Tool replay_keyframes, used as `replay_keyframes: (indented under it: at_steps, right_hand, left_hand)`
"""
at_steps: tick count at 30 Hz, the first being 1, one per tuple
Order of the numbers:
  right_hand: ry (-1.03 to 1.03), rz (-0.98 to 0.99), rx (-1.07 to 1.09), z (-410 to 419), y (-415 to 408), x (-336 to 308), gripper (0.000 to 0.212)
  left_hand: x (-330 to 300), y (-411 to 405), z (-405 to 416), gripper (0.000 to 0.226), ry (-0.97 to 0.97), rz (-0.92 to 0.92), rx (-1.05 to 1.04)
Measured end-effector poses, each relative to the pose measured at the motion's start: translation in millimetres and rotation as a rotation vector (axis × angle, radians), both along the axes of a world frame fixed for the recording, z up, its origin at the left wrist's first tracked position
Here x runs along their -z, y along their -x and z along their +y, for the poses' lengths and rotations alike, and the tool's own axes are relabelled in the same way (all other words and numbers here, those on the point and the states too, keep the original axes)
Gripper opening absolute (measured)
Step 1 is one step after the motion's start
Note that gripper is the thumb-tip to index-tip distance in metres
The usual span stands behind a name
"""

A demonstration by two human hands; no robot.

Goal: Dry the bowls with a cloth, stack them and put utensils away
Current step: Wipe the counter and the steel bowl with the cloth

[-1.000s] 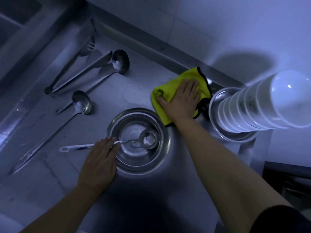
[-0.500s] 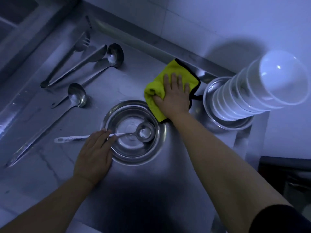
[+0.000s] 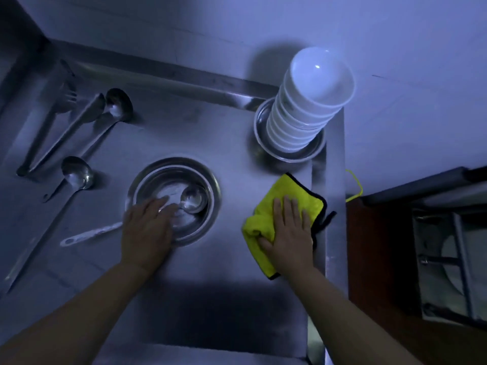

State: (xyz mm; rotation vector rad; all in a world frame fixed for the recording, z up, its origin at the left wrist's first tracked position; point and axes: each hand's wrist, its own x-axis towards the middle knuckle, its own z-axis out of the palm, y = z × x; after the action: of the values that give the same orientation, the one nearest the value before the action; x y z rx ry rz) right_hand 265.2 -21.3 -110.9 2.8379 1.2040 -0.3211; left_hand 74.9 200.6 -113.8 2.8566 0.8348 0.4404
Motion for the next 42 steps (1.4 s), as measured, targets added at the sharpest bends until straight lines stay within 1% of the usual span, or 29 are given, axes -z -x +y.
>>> replay_keyframes:
  at_steps: [3, 4, 5, 6, 7, 9, 10, 11, 13, 15, 16, 17, 21, 25, 31, 33, 35, 37, 40, 42]
  right_hand:
    - [0.029, -0.020, 0.079, -17.6, 17.9, -0.5, 0.090]
    - [0.045, -0.030, 0.093, -19.4, 20.6, 0.8, 0.091]
    - [0.054, -0.040, 0.102, -19.4, 20.8, 2.3, 0.093]
    - [0.054, -0.047, 0.111, -18.1, 19.0, 4.3, 0.094]
    - [0.051, -0.049, 0.120, -15.8, 15.9, 6.1, 0.096]
    - [0.038, -0.047, 0.140, -11.2, 10.0, 9.0, 0.097]
    - [0.027, -0.046, 0.151, -9.8, 8.0, 10.0, 0.097]
    - [0.010, -0.045, 0.161, -9.3, 7.0, 10.7, 0.097]
    - [-0.020, -0.049, 0.174, -9.5, 7.0, 11.4, 0.096]
    - [-0.027, -0.056, 0.177, -9.7, 6.9, 12.2, 0.096]
    - [-0.028, -0.058, 0.179, -9.4, 6.9, 12.5, 0.096]
    - [-0.030, -0.057, 0.183, -9.0, 7.0, 12.8, 0.096]
    - [-0.058, -0.049, 0.220, -2.1, 6.1, 12.3, 0.100]
    - [-0.093, -0.036, 0.266, 13.5, -2.7, 10.7, 0.106]
    - [-0.052, -0.039, 0.270, 42.0, -25.1, 12.2, 0.110]
    - [-0.043, -0.044, 0.234, 50.7, -43.0, 13.0, 0.109]
    - [-0.028, -0.056, 0.188, 60.1, -69.0, 12.3, 0.109]
    - [0.020, -0.062, 0.164, 71.6, -98.1, 9.6, 0.110]
    - [0.084, -0.067, 0.197, 95.5, -136.5, 6.1, 0.109]
    - [0.115, -0.059, 0.217, 116.2, -154.5, 4.8, 0.110]
  left_hand:
    - [-15.9, -75.9, 1.1, 0.031, 0.105, 0.011, 0.143]
    - [-20.5, -104.0, -0.5, 0.033, 0.127, 0.021, 0.183]
    - [-25.3, -130.4, -4.8, 0.037, 0.176, 0.020, 0.195]
    - [-31.6, -154.0, -10.4, 0.041, 0.288, 0.026, 0.166]
    - [-39.2, -174.3, -15.3, 0.042, 0.425, 0.018, 0.086]
    - [-35.9, -207.8, -18.6, 0.036, 0.763, -0.019, -0.169]
    - [-34.0, -219.6, -19.4, 0.032, 0.928, -0.064, -0.279]
    - [-34.3, -227.4, -20.3, 0.031, 1.061, -0.148, -0.355]
    - [-36.4, -237.4, -23.8, 0.030, 1.252, -0.285, -0.450]
    - [-37.8, -244.6, -27.9, 0.024, 1.379, -0.347, -0.474]
    - [-37.5, -248.1, -29.0, 0.021, 1.411, -0.370, -0.481]
    - [-37.0, -251.3, -28.1, 0.015, 1.424, -0.387, -0.485]
    - [-31.1, -254.2, -16.4, 0.005, 1.410, -0.389, -0.507]
    - [-32.1, -240.6, -2.5, 0.015, 1.367, -0.416, -0.533]
    - [-37.8, -211.0, 27.6, 0.027, 1.302, -0.430, -0.577]
    - [-37.2, -201.3, 41.3, 0.026, 1.275, -0.419, -0.590]
    - [-38.7, -190.9, 55.2, 0.020, 1.261, -0.405, -0.606]
    - [-41.1, -180.1, 68.1, 0.019, 1.240, -0.386, -0.618]
    - [-46.2, -164.5, 82.3, 0.022, 1.206, -0.360, -0.638]
    - [-53.7, -157.0, 87.3, 0.019, 1.167, -0.343, -0.651]
